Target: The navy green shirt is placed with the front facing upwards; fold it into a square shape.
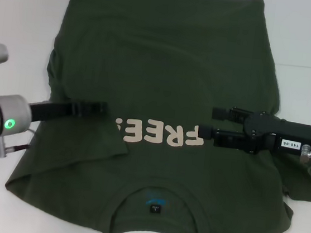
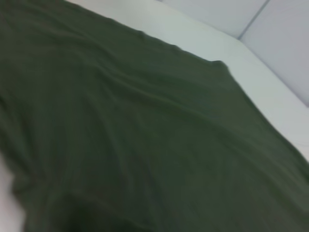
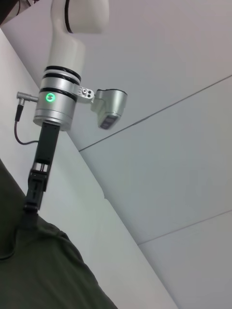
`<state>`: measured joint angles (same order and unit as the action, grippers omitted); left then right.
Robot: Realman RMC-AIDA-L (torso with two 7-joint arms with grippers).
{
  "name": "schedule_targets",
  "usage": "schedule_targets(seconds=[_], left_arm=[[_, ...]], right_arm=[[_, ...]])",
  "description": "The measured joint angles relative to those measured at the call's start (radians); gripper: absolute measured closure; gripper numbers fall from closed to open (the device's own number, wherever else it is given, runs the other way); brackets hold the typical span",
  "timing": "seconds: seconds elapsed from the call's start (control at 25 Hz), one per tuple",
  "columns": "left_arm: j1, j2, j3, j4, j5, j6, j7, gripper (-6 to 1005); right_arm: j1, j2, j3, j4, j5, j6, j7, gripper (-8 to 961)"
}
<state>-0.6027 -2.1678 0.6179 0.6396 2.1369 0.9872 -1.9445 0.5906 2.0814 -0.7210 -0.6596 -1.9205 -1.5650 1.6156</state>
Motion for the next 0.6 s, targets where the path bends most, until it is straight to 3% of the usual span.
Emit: schedule_targets(seconds=[0.32,0.6], left_arm=[[-0.035,-0.001,0.059,-0.002,-0.089,0.001,0.053,113],[0.010,0.002,0.052,0.032,-0.208,0.075,0.104,113]], right_arm=[[-0.004,0.002,0.000,0.000,0.000,0.002,-0.005,130],[-0.010,0.000,0.004,0.000,0.000,0.002,-0.006,132]])
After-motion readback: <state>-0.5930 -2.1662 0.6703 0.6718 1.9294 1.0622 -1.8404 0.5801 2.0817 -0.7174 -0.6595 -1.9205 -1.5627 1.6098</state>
